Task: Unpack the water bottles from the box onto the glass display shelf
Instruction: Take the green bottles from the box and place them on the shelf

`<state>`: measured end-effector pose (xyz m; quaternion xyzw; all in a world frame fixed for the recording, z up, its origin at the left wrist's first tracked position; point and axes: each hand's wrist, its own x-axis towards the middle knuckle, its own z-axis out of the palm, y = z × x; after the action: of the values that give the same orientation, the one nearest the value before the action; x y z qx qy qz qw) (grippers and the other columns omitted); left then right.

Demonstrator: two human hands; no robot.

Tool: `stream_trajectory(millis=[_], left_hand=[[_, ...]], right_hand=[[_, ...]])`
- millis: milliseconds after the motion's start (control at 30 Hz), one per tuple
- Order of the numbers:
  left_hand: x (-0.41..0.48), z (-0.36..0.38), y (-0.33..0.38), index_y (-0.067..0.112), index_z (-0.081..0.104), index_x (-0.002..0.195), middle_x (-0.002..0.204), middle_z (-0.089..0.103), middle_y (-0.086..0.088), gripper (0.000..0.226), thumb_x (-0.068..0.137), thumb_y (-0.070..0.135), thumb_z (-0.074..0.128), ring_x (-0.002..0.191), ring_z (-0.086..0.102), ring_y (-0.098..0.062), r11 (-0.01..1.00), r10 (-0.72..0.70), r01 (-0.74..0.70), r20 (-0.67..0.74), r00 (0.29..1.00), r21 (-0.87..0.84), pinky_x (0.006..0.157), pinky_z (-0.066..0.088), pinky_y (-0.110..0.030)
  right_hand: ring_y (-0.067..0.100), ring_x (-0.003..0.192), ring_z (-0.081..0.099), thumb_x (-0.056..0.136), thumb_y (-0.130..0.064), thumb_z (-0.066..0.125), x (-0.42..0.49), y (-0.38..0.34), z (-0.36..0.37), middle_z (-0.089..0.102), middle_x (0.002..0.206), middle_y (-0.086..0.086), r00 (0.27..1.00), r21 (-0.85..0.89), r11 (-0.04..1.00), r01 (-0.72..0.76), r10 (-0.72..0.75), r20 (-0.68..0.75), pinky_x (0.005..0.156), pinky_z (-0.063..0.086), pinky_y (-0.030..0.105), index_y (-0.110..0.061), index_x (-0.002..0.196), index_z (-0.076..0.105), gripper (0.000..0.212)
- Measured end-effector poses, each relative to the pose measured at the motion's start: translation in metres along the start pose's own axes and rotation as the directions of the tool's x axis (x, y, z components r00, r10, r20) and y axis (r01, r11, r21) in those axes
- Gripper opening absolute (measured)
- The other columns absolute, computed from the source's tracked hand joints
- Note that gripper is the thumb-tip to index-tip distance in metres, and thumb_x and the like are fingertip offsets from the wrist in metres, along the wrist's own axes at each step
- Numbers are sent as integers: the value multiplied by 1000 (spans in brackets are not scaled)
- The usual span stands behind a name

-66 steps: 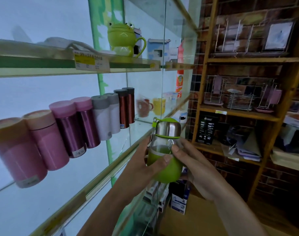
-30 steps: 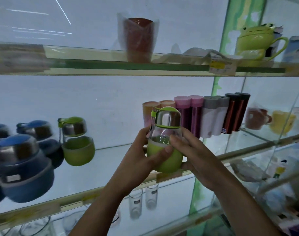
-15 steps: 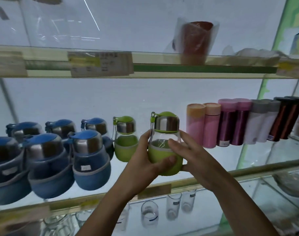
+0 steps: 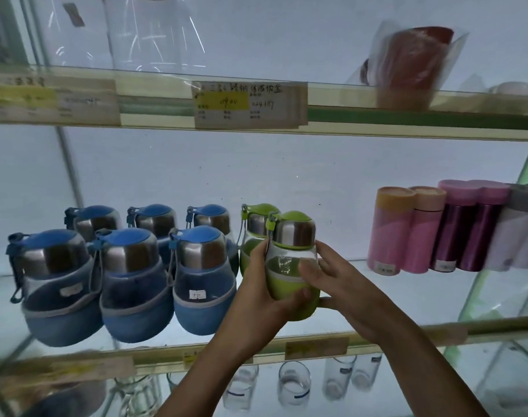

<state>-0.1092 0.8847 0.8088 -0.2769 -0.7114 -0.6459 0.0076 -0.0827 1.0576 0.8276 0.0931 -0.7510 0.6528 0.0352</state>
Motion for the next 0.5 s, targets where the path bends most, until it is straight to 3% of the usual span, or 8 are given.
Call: stream_trajectory(millis=[267, 433, 500], left_hand=[[1, 12, -7, 51, 31, 139, 136, 53, 20, 77, 84, 30, 81, 114, 59, 9, 998, 12, -6, -85, 996, 68, 76, 54, -12], [1, 16, -8, 47, 27, 147, 134, 38, 12, 83, 81, 45, 78, 107, 45, 27, 975, -2, 43, -185, 983, 219, 73, 48, -2], [1, 15, -8, 47, 26, 148, 133, 39, 12, 84, 81, 48, 77, 108, 46, 26, 963, 2, 52, -202, 979, 263, 77, 48, -2]], right_hand=[[11, 114, 70, 90, -46, 71, 7, 7, -9, 71, 129, -6, 999, -10, 1000, -10, 10, 49, 100, 57, 45, -37, 147, 47, 62], [21, 124, 66, 86, -49, 71, 15, 14, -12, 68, 136, -3, 998, -35, 999, 1, 2, 60, 106, 53, 52, -39, 146, 46, 66], [21, 124, 66, 87, -46, 69, 17, 17, -11, 68, 136, -2, 997, -22, 1000, 0, 1, 73, 105, 53, 52, -38, 146, 46, 64]])
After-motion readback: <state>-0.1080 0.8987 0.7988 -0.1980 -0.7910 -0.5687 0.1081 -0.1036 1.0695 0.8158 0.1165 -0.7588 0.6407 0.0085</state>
